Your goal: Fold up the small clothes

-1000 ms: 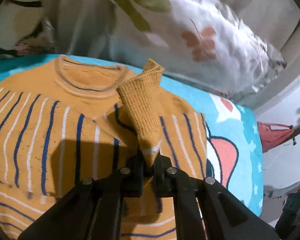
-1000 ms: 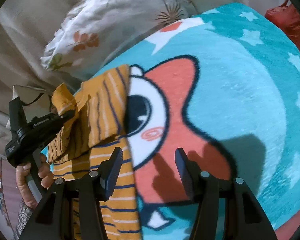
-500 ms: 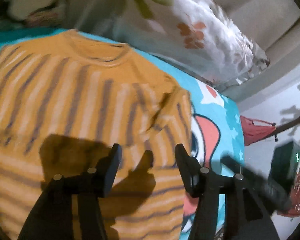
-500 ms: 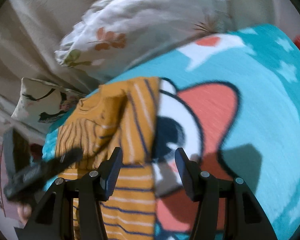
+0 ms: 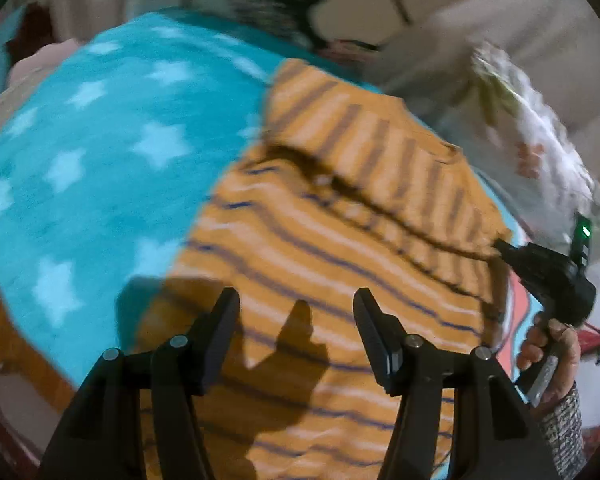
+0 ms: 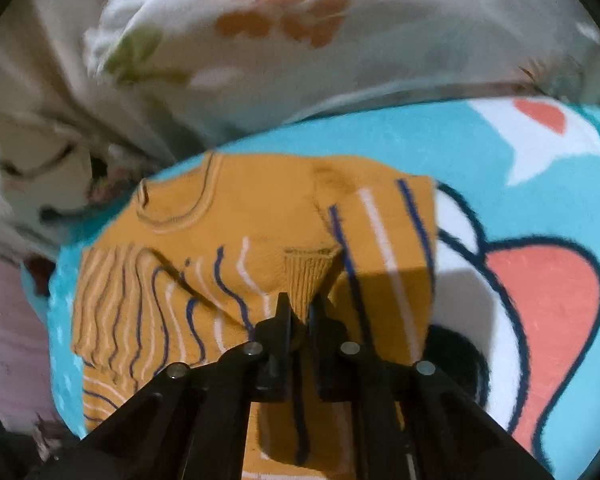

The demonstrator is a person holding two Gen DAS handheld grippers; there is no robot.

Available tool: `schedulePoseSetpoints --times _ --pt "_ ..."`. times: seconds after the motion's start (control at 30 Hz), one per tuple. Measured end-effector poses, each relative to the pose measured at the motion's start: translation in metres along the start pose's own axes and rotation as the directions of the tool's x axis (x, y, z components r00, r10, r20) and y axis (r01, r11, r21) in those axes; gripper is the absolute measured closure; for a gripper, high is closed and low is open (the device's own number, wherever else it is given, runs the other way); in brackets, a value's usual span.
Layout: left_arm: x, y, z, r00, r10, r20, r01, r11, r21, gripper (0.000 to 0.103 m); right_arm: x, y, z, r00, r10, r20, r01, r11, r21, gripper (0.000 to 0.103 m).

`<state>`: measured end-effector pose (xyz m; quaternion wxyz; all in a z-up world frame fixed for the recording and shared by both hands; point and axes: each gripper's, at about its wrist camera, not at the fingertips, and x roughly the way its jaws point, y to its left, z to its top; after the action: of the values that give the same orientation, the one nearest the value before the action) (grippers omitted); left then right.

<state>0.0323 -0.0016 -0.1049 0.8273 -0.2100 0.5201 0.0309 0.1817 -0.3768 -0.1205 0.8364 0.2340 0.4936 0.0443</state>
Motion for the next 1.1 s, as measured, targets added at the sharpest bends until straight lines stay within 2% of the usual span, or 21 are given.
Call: schedulePoseSetpoints --times 0.13,0.27,0.4,0.47,0.57,0.63,0.7,0.8,0.87,0.93,0.97,1.03,1.1 --pt "-0.011 0.039 -0.009 0.997 0.082 0.004 -0.082 0.996 -0.022 0.045 -0.011 -0.029 -0.012 0.999 0.021 0.034 -0.024 0.997 0.078 0.093" --pt "-0.005 0.066 -0.014 0.994 0.11 -0.017 -0.111 0.993 -0.031 0.045 -0.022 -0.049 -0.025 0.997 0.067 0.047 -0.073 0.988 0.138 0.076" --pt "0.002 0.071 -0.013 0.995 0.102 -0.017 -0.102 0.995 0.012 0.045 -0.049 -0.062 -0.052 0.997 -0.009 0.076 -0.001 0.991 0.133 0.076" --pt "0.004 0.075 -0.012 0.997 0.081 -0.016 -0.08 0.996 0.041 0.045 -0.06 -0.074 -0.072 0.998 -0.025 0.064 0.014 0.986 0.164 0.071" --pt "0.012 0.081 -0.011 0.998 0.038 -0.048 -0.034 0.996 0.087 0.045 -0.07 -0.089 -0.102 0.999 0.005 0.048 -0.016 0.976 0.215 0.063" --pt "0.019 0.083 -0.011 0.996 0.011 -0.086 -0.003 0.995 0.095 0.045 -0.072 -0.096 -0.125 0.996 0.081 0.037 -0.088 0.958 0.273 0.057" --pt "0.028 0.087 -0.008 0.991 -0.029 -0.129 0.043 0.994 0.104 0.043 -0.069 -0.099 -0.147 0.979 0.201 0.041 -0.203 0.916 0.345 0.053" --pt "0.031 0.082 -0.004 0.985 -0.086 -0.148 0.108 0.982 0.153 0.029 -0.065 -0.096 -0.172 0.954 0.294 0.061 -0.294 0.869 0.399 0.053" --pt "0.033 0.08 -0.004 0.982 -0.106 -0.159 0.134 0.975 0.177 0.025 -0.063 -0.088 -0.187 0.94 0.335 0.064 -0.331 0.851 0.408 0.053" --pt "0.032 0.077 -0.006 0.974 -0.143 -0.177 0.176 0.966 0.191 0.025 -0.063 -0.079 -0.202 0.931 0.36 0.064 -0.353 0.84 0.411 0.053" --pt "0.031 0.077 -0.009 0.963 -0.181 -0.198 0.218 0.958 0.186 0.025 -0.063 -0.076 -0.21 0.926 0.373 0.056 -0.362 0.836 0.412 0.053" --pt "0.031 0.079 -0.016 0.927 -0.28 -0.248 0.321 0.937 0.141 0.032 -0.064 -0.065 -0.226 0.919 0.392 0.049 -0.377 0.833 0.404 0.053" --pt "0.029 0.081 -0.024 0.919 -0.305 -0.248 0.344 0.929 0.134 0.039 -0.066 -0.059 -0.24 0.914 0.402 0.043 -0.385 0.83 0.404 0.053"
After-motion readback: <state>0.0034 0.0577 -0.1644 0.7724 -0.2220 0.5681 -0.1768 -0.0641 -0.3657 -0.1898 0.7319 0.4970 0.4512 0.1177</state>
